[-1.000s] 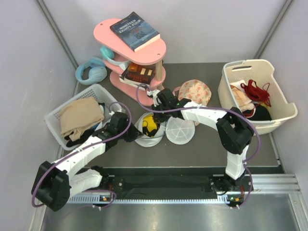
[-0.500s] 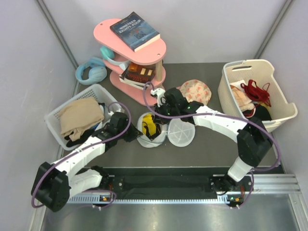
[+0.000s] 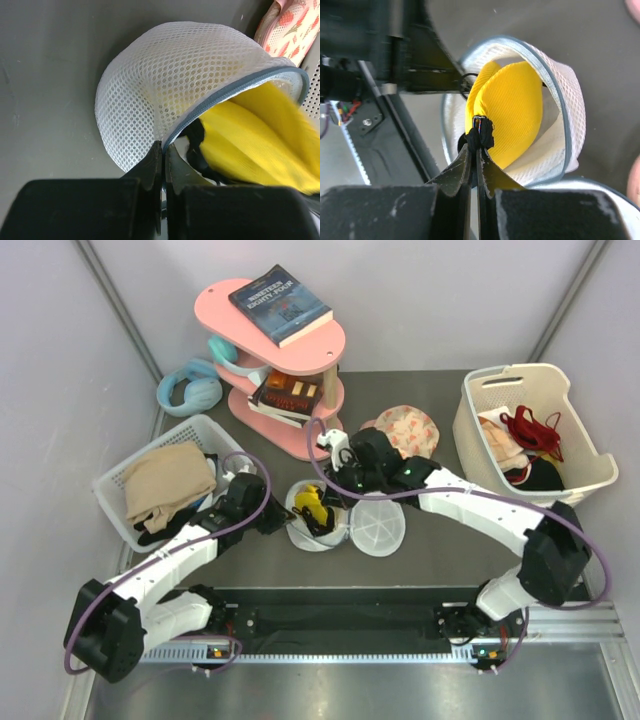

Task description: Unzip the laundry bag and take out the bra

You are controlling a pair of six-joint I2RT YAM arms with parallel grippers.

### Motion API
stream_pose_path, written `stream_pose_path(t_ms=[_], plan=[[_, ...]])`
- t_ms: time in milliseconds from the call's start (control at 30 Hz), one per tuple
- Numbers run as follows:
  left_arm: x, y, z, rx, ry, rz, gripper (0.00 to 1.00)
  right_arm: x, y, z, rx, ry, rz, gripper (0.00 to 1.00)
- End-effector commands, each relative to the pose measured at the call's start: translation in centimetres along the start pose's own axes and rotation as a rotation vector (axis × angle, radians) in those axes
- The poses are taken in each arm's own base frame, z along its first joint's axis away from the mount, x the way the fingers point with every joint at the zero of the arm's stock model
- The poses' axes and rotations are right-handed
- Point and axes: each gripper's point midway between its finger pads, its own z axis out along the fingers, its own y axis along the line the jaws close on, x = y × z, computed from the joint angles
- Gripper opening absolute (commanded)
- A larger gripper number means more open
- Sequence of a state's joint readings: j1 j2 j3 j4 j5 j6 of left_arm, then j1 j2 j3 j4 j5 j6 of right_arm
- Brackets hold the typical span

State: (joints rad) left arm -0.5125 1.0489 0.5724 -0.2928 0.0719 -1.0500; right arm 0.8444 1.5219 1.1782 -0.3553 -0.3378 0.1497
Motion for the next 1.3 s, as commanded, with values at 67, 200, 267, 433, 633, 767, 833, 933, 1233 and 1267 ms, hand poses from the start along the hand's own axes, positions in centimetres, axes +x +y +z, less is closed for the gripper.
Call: stream_pose_path(t_ms=[67, 200, 267, 433, 633, 767, 833, 933, 1233, 1267], plan=[[-0.4, 0.3, -0.1, -0.004, -0.028, -0.007, 0.00, -7.4, 3.6, -5.8, -0.042, -0.263, -0.063, 0.00], [-0.4, 0.5, -0.3, -0.007, -0.033, -0.009, 0.00, -9.9, 3.3, -8.2, -0.031, -0.406, 0.008, 0.00], [-0.3, 0.8, -0.4, -0.016, -0.034, -0.008, 0.00, -11.1, 3.2, -9.7, -0.035, -0.475, 0.043, 0.00], [-0.1, 1.2, -0.6, -0.023, -0.035, -0.011, 0.00, -13.4, 2.2, -12.6, -0.010, -0.544, 0.074, 0.00], [-0.1, 1.4, -0.9, -0.018, -0.043, -0.021, 0.00, -15.5, 0.7, -16.5, 0.051, -0.598, 0.049, 0.00], [-0.2, 1.4, -1.0, -0.015, -0.051, -0.023, 0.00, -16.1, -0.6, -19.3, 0.096, -0.630, 0.054, 0.00], [-0.2, 1.3, -1.0, -0.015, -0.051, -0.023, 0.00, -16.9, -1.3, -21.4, 0.134, -0.670, 0.047, 0.00], [-0.3, 1.2, -1.0, -0.011, -0.052, -0.022, 0.00, -17.4, -2.7, -24.1, 0.209, -0.693, 0.052, 0.00], [-0.4, 1.0, -1.1, -0.009, -0.053, -0.020, 0.00, -18.4, -11.1, -34.7, 0.531, -0.764, 0.187, 0.00], [-0.4, 1.1, -1.1, -0.011, -0.053, -0.023, 0.00, -18.9, -11.6, -36.0, 0.556, -0.787, 0.189, 0.00]])
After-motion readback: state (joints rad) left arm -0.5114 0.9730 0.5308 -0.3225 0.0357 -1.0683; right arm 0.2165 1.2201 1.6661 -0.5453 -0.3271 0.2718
